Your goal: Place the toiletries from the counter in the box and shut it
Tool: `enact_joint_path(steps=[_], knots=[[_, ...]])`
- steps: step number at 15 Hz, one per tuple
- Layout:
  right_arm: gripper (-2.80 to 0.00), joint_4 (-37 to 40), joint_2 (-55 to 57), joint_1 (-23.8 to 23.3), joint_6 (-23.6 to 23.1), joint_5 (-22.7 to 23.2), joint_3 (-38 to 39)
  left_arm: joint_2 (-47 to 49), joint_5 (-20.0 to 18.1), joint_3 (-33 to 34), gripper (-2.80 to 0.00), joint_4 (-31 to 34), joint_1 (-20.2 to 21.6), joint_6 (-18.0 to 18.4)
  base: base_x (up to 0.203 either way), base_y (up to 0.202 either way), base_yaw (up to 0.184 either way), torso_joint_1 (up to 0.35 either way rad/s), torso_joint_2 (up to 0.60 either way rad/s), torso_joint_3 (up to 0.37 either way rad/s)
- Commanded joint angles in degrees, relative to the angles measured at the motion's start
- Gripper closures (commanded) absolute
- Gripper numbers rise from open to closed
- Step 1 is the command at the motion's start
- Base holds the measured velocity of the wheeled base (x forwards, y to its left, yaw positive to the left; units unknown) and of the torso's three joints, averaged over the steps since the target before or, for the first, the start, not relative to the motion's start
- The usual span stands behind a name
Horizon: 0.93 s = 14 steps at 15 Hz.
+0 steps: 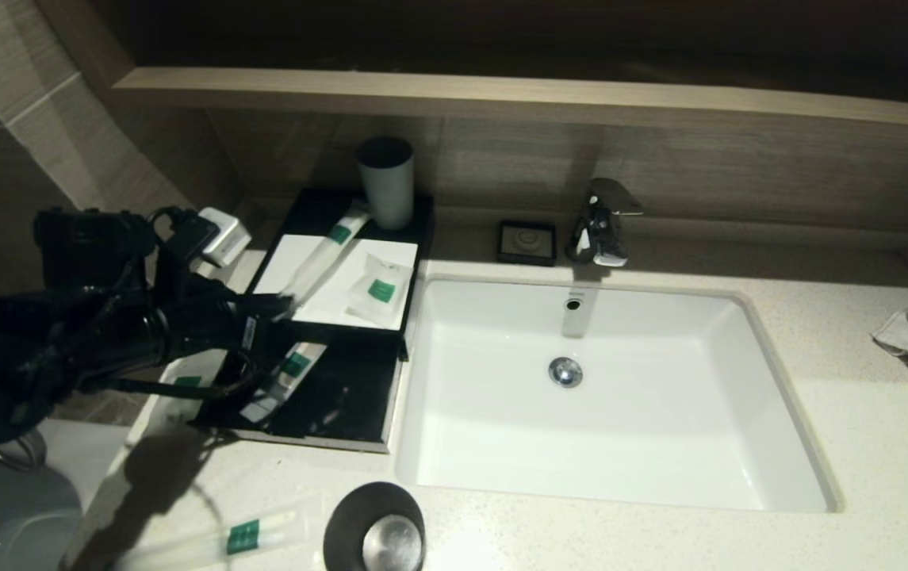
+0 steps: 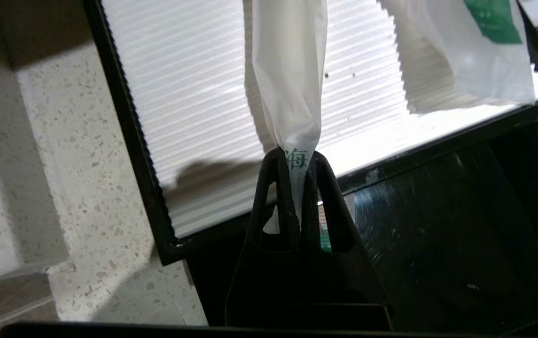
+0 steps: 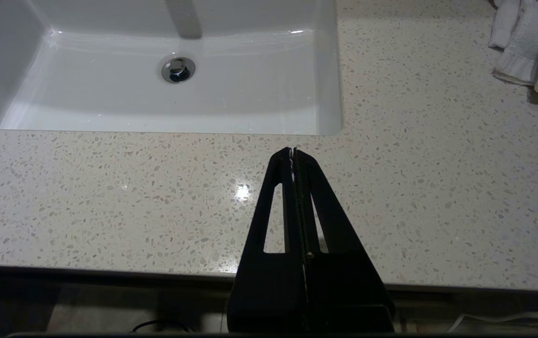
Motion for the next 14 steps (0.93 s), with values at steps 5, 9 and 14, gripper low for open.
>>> enact_joint_path(steps=[5, 9, 14], knots=[[0.0, 0.0, 0.09, 0.0, 0.03, 0.0, 0.0, -4.44, 0.37, 0.91, 0.0, 0.31, 0.09, -0.51, 0.0, 0.0, 0.0, 0.0, 0.0, 0.0], [0.0, 0.0, 0.09, 0.0, 0.03, 0.0, 0.0, -6.8, 4.59, 0.91, 0.0, 4.84, 0.59, -1.05, 0.0, 0.0, 0.0, 0.0, 0.0, 0.0], [0.0, 0.0, 0.09, 0.0, 0.03, 0.0, 0.0, -11.41, 9.83, 0.44, 0.0, 11.26, 0.64, -3.59, 0.0, 0.0, 0.0, 0.0, 0.0, 0.0]])
